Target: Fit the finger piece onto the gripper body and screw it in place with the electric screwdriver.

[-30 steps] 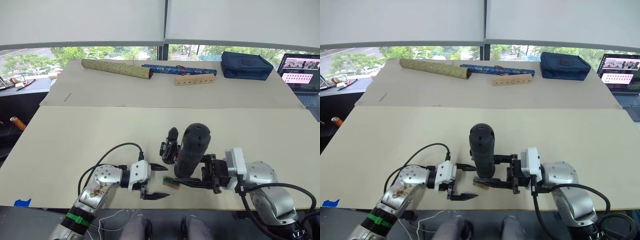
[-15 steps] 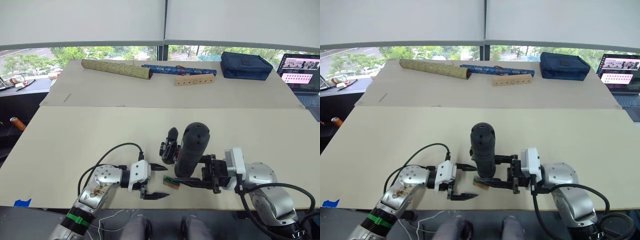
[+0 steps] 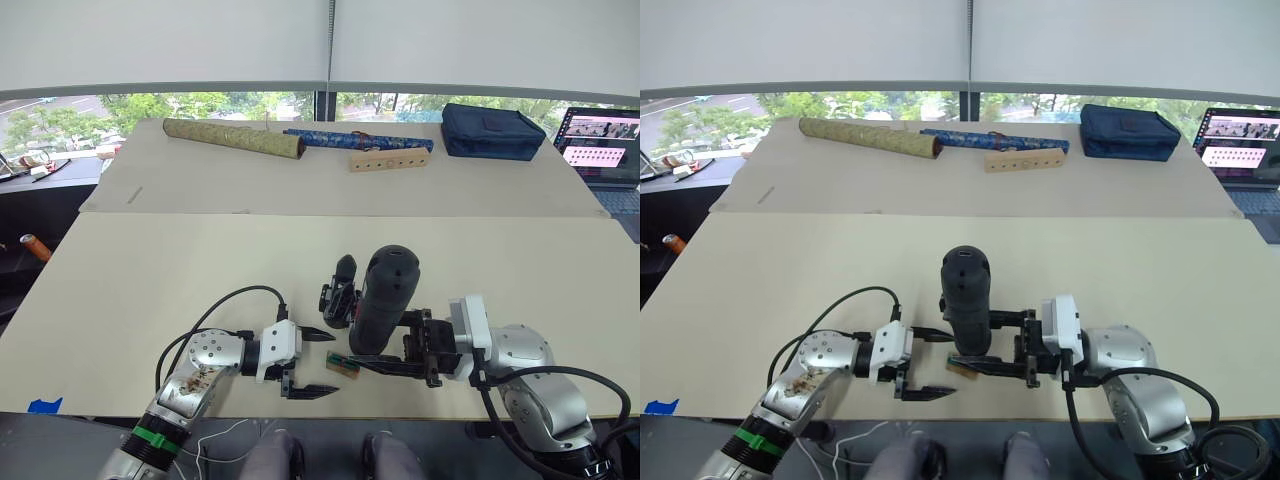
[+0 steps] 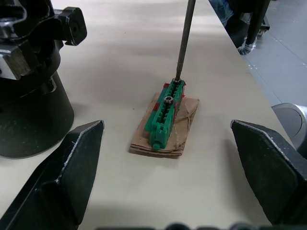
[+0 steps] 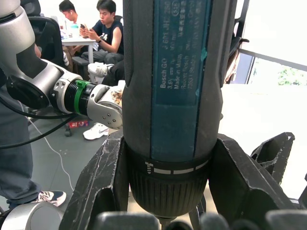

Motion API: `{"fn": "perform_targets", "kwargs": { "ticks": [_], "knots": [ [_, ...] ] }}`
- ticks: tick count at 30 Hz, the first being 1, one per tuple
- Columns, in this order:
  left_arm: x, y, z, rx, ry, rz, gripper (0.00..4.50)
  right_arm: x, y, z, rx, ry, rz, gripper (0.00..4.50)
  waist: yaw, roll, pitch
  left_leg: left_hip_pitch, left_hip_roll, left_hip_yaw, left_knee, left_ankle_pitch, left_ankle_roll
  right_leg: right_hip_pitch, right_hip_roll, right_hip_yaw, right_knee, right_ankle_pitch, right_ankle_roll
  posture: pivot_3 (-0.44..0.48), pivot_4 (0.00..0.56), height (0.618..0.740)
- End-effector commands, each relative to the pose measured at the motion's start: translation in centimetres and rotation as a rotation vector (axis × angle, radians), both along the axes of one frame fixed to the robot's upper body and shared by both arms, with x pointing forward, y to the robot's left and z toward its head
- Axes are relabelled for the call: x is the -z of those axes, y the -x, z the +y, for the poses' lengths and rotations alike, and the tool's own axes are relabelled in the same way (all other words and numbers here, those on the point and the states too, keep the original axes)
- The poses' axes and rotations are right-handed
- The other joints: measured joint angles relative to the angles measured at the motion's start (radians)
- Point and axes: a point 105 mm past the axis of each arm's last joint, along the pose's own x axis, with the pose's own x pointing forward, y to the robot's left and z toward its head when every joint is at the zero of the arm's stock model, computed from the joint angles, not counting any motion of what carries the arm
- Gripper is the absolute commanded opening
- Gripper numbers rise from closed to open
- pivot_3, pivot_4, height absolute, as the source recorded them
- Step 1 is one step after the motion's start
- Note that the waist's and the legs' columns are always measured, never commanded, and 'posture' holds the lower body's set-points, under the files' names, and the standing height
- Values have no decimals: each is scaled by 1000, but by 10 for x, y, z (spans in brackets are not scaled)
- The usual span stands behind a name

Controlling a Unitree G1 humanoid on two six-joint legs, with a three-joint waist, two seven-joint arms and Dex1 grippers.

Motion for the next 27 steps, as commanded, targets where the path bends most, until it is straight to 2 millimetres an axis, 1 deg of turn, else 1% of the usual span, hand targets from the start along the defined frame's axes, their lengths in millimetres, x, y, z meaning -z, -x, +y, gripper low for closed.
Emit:
{"fn": "perform_targets", "kwargs": {
  "ticks": [1,27],
  "knots": [
    [12,9,-2,14,-20,52,4500,-13,4,-1,-15,-24,-68,1901,0,0,0,0,0,0,0,0,0,0,0,0,0,0,0,0,150,740],
    [13,12,-3,18,-23,65,4500,-15,5,-3,-18,-38,-65,1901,-2,0,0,0,0,0,0,0,0,0,0,0,0,0,0,0,150,740]
  ]
}}
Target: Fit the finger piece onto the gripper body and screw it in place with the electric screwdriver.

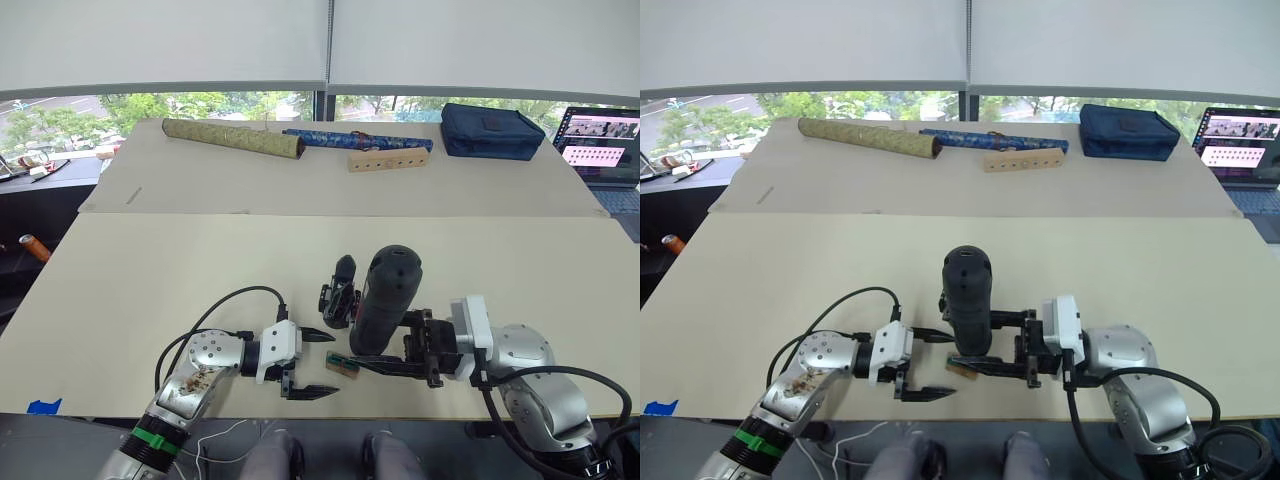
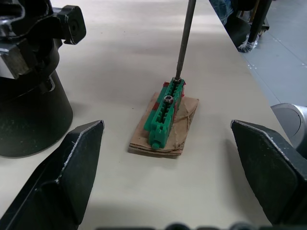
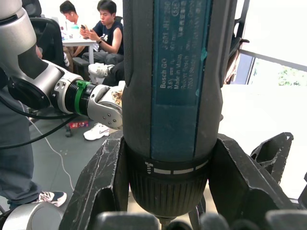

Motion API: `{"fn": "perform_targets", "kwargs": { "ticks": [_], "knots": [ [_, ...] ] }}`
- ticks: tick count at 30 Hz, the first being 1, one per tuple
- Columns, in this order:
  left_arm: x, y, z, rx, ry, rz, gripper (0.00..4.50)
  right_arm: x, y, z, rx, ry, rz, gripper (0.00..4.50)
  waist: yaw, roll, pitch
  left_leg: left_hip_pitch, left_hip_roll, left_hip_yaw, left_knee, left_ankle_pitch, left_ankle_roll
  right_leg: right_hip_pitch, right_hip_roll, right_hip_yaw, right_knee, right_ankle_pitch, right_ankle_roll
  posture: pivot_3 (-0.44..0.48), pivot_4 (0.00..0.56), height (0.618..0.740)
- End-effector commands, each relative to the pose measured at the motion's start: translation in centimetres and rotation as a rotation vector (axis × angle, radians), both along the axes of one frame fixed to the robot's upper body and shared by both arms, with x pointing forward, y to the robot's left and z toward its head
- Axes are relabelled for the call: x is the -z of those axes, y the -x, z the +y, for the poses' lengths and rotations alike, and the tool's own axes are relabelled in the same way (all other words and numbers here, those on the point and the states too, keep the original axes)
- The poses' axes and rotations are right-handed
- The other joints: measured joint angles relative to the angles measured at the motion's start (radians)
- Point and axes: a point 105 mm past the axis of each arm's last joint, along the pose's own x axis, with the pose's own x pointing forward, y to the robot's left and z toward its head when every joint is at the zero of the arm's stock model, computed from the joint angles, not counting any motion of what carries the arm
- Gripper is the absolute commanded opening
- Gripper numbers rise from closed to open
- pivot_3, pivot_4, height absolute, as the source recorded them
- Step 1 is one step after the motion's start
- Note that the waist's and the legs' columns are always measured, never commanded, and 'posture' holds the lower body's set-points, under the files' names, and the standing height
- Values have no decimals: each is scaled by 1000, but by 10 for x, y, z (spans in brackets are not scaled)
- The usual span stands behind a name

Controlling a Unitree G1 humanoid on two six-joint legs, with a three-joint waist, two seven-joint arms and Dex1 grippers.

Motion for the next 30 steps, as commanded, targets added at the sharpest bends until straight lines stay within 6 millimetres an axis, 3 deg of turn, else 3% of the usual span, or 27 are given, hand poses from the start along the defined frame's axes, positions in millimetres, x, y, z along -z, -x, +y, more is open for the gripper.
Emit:
{"fn": "perform_targets", "kwargs": {
  "ticks": [1,30],
  "knots": [
    [12,11,-3,21,-19,58,4500,-14,4,-3,-10,-34,-66,1901,0,0,0,0,0,0,0,0,0,0,0,0,0,0,0,0,150,740],
    [13,10,0,13,-23,67,4500,-11,1,3,-4,-20,-74,1901,-2,0,0,0,0,0,0,0,0,0,0,0,0,0,0,0,150,740]
  ]
}}
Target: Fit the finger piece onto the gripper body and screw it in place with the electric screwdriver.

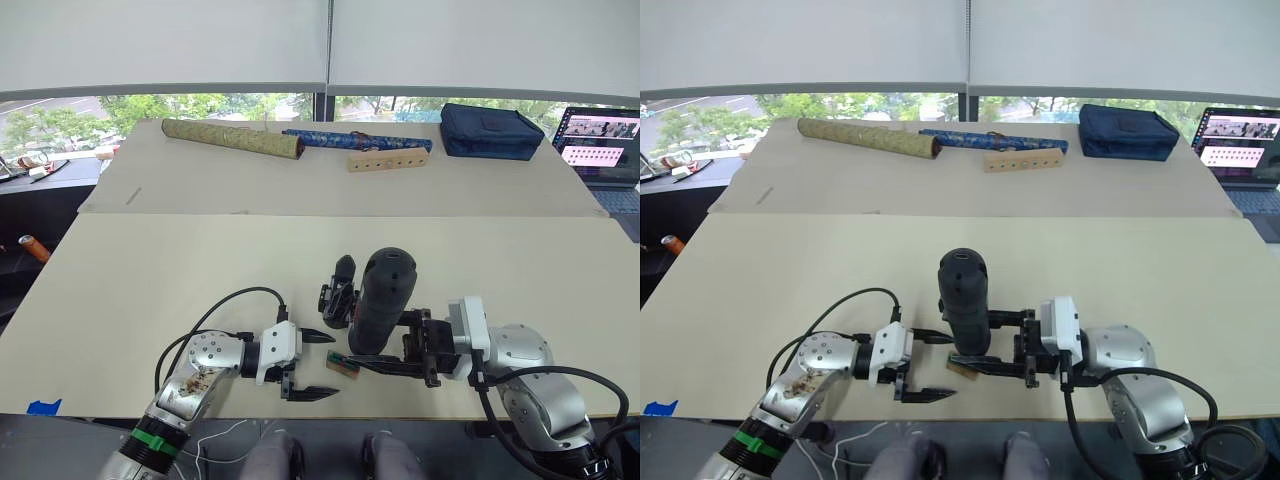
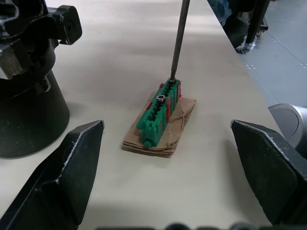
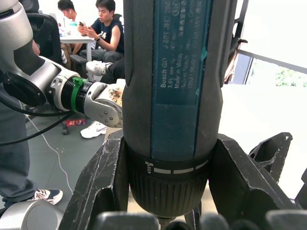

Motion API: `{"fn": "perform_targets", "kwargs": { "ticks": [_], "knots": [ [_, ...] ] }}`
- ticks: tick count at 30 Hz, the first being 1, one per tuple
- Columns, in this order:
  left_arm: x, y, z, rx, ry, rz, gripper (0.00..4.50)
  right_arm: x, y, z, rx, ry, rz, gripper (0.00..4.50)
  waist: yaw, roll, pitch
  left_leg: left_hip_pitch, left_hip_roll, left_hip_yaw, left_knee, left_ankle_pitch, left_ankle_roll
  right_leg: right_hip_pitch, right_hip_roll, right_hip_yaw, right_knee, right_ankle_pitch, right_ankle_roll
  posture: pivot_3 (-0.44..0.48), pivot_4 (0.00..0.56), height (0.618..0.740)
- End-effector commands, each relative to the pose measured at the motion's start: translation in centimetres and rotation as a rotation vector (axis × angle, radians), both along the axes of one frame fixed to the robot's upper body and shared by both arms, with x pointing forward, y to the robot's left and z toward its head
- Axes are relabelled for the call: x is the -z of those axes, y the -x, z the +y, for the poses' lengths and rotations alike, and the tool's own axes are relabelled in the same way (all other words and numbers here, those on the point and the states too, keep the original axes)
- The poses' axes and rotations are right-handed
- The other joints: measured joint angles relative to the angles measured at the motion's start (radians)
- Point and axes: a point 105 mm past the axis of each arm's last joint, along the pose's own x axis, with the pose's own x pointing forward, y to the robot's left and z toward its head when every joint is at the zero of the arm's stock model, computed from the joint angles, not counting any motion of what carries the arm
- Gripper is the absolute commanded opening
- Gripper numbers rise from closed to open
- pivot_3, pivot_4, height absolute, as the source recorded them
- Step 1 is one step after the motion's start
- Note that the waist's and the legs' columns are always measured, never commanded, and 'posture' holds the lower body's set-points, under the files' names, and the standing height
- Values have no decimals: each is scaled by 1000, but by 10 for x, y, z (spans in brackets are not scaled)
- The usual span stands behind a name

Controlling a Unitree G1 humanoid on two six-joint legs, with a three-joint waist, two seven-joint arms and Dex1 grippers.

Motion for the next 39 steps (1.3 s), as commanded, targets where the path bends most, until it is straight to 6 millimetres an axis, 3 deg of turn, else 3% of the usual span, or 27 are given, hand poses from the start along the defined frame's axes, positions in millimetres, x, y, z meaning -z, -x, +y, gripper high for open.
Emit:
{"fn": "perform_targets", "kwargs": {
  "ticks": [1,19,30,39],
  "knots": [
    [12,9,0,12,-23,62,4500,-12,3,2,-18,-29,-57,1901,0,0,0,0,0,0,0,0,0,0,0,0,0,0,0,0,150,740],
    [-1,0,15,-27,39,44,4500,-32,8,2,-44,-61,-76,1901,-4,0,0,0,0,0,-1,0,0,-1,0,0,0,0,0,0,150,740],
    [-30,0,29,-24,142,-4,4500,-53,9,-4,-47,-66,-115,1901,-1,0,0,-2,0,0,0,0,0,-2,0,0,0,0,0,0,150,740],
    [-73,-3,46,-46,232,-25,4500,-77,7,-18,-19,-61,-149,1901,-3,-1,0,-2,1,0,0,0,-1,-2,0,0,0,0,0,0,150,740]
  ]
}}
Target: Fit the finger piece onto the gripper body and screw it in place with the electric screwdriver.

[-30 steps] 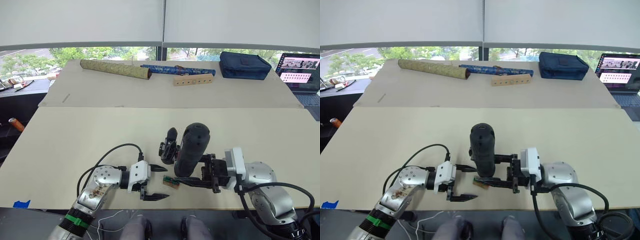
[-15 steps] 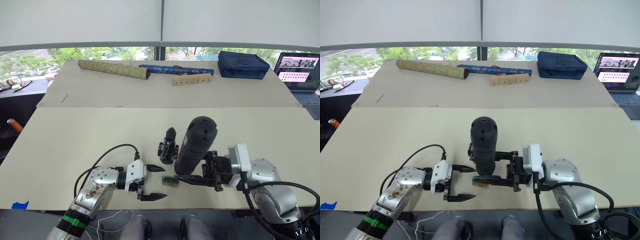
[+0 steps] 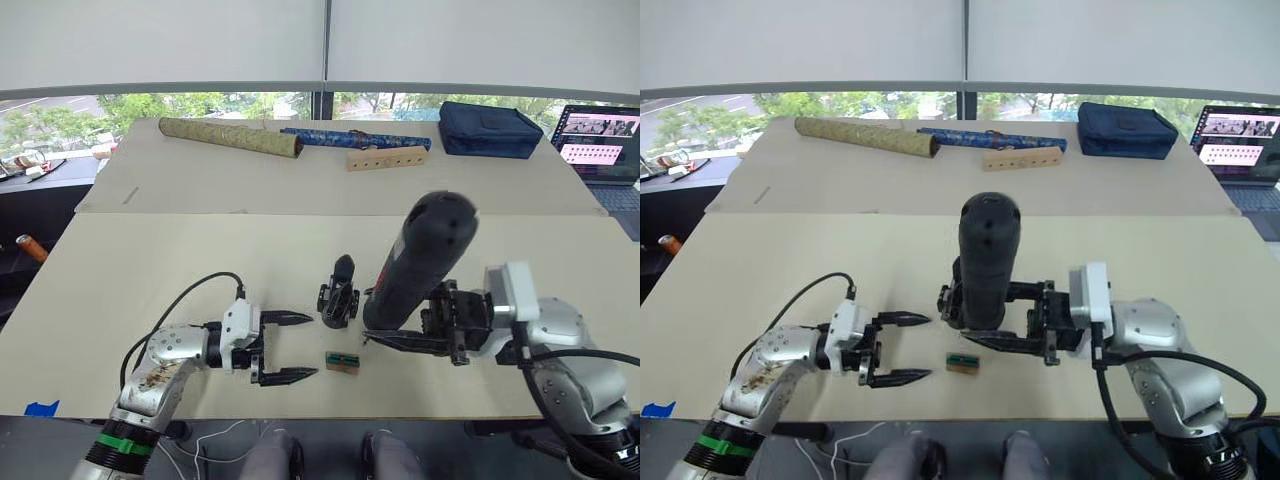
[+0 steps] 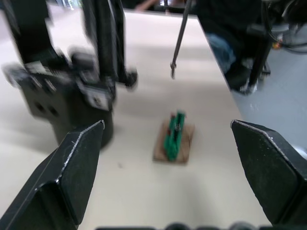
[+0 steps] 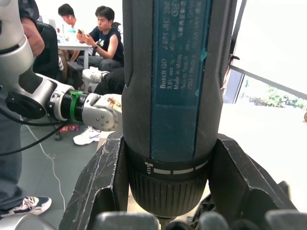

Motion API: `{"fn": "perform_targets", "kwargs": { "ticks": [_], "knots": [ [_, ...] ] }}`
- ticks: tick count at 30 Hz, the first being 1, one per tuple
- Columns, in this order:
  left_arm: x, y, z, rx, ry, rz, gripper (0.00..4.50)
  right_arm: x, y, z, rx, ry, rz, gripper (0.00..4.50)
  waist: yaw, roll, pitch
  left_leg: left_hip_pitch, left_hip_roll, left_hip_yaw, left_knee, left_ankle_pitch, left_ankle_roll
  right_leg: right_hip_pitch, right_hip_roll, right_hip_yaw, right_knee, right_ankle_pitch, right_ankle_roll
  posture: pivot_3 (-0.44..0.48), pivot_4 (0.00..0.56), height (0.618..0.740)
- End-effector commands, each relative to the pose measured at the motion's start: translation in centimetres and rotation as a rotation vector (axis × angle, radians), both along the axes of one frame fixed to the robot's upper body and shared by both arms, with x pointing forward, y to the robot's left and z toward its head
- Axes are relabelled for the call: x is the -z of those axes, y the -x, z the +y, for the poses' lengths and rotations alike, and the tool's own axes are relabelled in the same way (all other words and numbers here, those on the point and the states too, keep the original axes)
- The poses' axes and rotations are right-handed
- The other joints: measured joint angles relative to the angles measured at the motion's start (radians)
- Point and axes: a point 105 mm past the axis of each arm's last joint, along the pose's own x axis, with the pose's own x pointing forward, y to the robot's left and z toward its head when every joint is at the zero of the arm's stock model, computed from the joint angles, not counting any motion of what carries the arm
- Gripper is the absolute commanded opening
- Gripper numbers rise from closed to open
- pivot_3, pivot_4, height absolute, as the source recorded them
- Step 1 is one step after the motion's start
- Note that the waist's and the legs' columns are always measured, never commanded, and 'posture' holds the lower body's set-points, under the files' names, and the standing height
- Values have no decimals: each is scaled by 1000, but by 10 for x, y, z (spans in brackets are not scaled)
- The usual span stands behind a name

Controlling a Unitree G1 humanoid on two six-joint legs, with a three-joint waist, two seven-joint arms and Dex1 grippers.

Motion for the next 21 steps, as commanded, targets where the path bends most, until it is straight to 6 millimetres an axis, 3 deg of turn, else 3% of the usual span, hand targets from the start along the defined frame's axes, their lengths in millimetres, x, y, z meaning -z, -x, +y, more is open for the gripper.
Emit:
{"fn": "perform_targets", "kwargs": {
  "ticks": [1,10,21],
  "knots": [
    [-20,0,6,9,24,-37,4500,-24,7,-4,-14,-33,-75,1901,0,0,0,0,0,0,0,0,0,0,0,0,0,0,0,0,150,740],
    [-45,-18,9,-47,102,-51,4500,-46,-9,-15,52,-79,-94,1901,0,0,0,0,0,0,0,0,0,1,0,0,0,0,0,0,150,740],
    [-45,-33,6,-76,96,-22,4500,-59,-34,-16,97,-135,-79,1901,0,-1,0,0,-1,1,0,1,-1,0,1,0,0,0,0,0,150,740]
  ]
}}
